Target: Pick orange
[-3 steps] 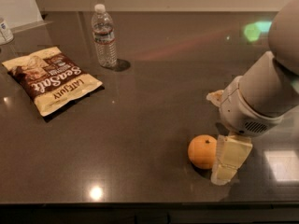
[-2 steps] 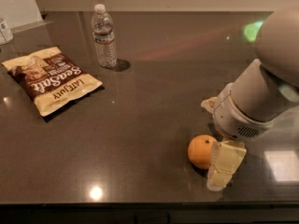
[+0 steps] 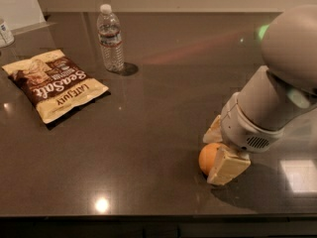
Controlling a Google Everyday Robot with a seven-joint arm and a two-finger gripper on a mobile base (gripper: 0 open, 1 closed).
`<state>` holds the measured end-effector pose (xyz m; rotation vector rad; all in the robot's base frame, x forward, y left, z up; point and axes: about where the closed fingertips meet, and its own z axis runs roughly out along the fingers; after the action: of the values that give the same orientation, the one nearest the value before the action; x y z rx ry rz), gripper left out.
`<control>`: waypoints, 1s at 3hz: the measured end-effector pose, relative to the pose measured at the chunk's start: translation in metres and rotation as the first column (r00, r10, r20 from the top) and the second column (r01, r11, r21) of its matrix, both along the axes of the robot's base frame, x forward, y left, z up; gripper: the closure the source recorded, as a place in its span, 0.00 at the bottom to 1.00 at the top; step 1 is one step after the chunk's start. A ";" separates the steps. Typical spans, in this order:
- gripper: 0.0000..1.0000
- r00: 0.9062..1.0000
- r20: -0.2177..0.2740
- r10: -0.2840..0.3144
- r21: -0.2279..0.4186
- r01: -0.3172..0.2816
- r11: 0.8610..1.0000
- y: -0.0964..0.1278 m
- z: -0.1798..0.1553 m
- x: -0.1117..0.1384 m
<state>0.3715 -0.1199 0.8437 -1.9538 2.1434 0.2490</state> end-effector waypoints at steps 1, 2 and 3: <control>0.64 1.000 -0.001 -0.007 0.015 0.008 1.000 0.001 0.012 0.004; 0.88 0.998 0.032 -0.049 0.035 0.048 0.998 -0.004 0.038 0.020; 1.00 0.994 0.084 -0.074 0.058 0.070 0.996 -0.004 0.077 0.041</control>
Offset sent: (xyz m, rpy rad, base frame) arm 0.0458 -0.0132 0.0762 0.0647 -0.0830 -0.1051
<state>0.4129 -0.1239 0.9207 -1.8196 2.1248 0.2047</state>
